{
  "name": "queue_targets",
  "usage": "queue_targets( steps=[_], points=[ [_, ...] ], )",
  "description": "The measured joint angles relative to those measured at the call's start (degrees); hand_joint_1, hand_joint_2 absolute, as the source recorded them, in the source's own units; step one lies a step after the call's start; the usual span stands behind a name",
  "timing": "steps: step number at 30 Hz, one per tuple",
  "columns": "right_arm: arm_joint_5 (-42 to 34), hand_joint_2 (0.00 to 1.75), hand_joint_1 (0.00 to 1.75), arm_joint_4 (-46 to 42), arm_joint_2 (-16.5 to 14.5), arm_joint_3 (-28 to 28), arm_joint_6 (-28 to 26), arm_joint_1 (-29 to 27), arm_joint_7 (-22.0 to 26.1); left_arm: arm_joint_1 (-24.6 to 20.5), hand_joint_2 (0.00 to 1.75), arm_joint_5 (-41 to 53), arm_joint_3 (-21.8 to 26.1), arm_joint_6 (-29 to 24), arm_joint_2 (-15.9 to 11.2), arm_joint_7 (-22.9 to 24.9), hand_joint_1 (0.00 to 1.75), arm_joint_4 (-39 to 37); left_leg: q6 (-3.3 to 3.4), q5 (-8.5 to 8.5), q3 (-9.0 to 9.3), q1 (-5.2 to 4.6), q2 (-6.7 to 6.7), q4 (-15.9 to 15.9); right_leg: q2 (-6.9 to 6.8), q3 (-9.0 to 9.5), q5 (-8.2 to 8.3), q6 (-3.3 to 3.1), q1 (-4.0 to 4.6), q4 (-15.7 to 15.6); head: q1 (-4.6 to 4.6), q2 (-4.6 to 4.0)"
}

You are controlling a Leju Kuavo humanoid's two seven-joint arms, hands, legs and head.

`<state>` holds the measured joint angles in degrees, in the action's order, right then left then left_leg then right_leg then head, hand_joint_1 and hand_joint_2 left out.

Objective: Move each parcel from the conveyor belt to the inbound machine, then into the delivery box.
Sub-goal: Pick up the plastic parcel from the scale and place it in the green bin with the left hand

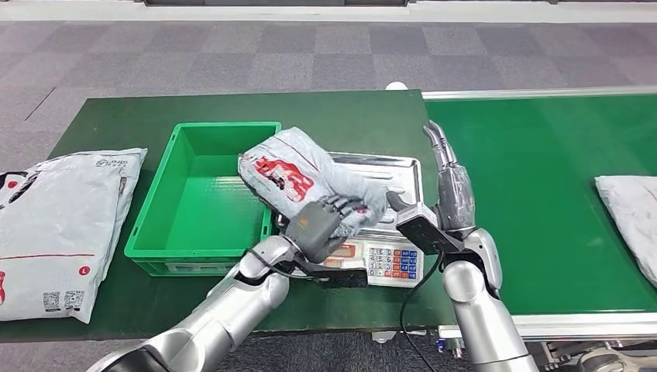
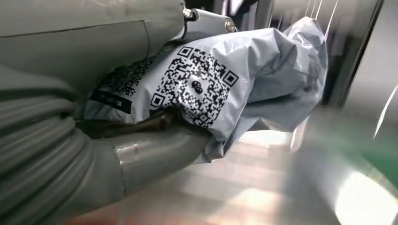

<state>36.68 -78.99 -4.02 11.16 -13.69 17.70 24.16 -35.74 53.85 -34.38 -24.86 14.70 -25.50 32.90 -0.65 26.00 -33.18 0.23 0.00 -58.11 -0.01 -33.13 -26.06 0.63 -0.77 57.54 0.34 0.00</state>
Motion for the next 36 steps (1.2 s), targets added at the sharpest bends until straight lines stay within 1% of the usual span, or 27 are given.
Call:
queue_targets(
  steps=[2,5,7,9,12,18,29,32,34,36],
  points=[
    [-0.48,1.75,0.0,-0.35,0.4,0.01,0.0,-0.57,0.21,2.58,1.75,1.04,1.53,-7.22,-1.19,-2.82,1.75,7.22,0.01,-0.02,-0.17,0.01,-0.03,0.0,-0.01,-0.15,0.02,0.01,-0.02,0.01,0.0,0.0],
    [-1.06,1.75,0.0,-0.5,0.95,0.01,-0.2,-0.98,0.54,5.8,1.75,5.37,2.94,-12.61,-2.98,-2.71,1.75,16.98,0.01,-0.01,-0.38,0.01,-0.03,0.0,0.0,-0.36,0.02,0.02,-0.06,0.01,-0.01,0.0],
    [-1.18,1.75,0.0,-0.5,1.22,0.0,-0.32,-1.11,0.65,7.31,1.75,8.06,4.04,-14.47,-3.83,-2.36,1.75,22.16,0.01,-0.01,-0.5,0.01,-0.04,0.0,-0.01,-0.47,0.02,0.02,-0.08,0.0,-0.01,0.0],
    [-1.19,1.75,0.0,-0.5,1.4,0.0,-0.56,-1.25,0.68,8.3,1.75,9.5,5.76,-15.03,-4.44,-2.54,1.75,26.42,0.02,0.0,-0.54,0.01,-0.04,-0.01,-0.02,-0.51,0.02,0.02,-0.09,0.0,0.0,0.0],
    [-1.19,1.75,0.0,-0.5,1.63,0.0,-0.86,-1.47,0.67,9.02,1.75,9.84,8.38,-15.07,-5.11,-3.26,1.75,30.36,0.03,0.0,-0.54,0.01,-0.04,-0.01,-0.02,-0.51,0.02,0.02,-0.1,0.0,-0.01,0.0],
    [-1.19,1.75,0.0,-0.5,1.8,0.0,-0.89,-1.56,0.67,9.89,1.75,9.84,10.67,-15.07,-5.93,-3.5,1.75,34.29,0.03,0.0,-0.54,0.01,-0.04,-0.01,-0.02,-0.52,0.02,0.03,-0.09,0.0,-0.01,0.0],
    [-1.19,1.75,0.0,-0.51,1.88,0.0,-0.96,-1.59,0.67,10.38,1.75,10.38,11.87,-15.07,-6.41,-3.69,1.75,36.12,0.03,0.0,-0.55,0.01,-0.04,-0.01,-0.02,-0.53,0.02,0.03,-0.09,0.0,-0.01,0.0],
    [-1.21,1.75,0.0,-0.52,1.93,0.01,-1.19,-1.65,0.6,10.58,1.75,11.48,13.87,-15.07,-6.18,-5.3,1.75,36.59,0.03,0.0,-0.55,0.01,-0.03,-0.01,-0.01,-0.54,0.02,0.03,-0.09,0.0,-0.01,0.0],
    [-1.22,1.75,0.0,-0.55,2.07,0.01,-1.33,-1.72,0.53,10.59,1.75,11.57,16.08,-15.07,-5.92,-6.85,1.75,36.83,0.03,0.0,-0.54,0.01,-0.02,-0.01,0.0,-0.54,0.02,0.03,-0.09,0.0,-0.01,0.0],
    [-1.22,1.75,0.0,-0.82,2.23,0.01,-1.49,-1.88,0.33,10.54,1.75,12.1,18.45,-15.07,-5.72,-7.1,1.75,37.07,0.03,0.0,-0.54,0.01,-0.02,-0.01,0.0,-0.55,0.02,0.02,-0.08,0.0,-0.01,0.0]
  ],
)
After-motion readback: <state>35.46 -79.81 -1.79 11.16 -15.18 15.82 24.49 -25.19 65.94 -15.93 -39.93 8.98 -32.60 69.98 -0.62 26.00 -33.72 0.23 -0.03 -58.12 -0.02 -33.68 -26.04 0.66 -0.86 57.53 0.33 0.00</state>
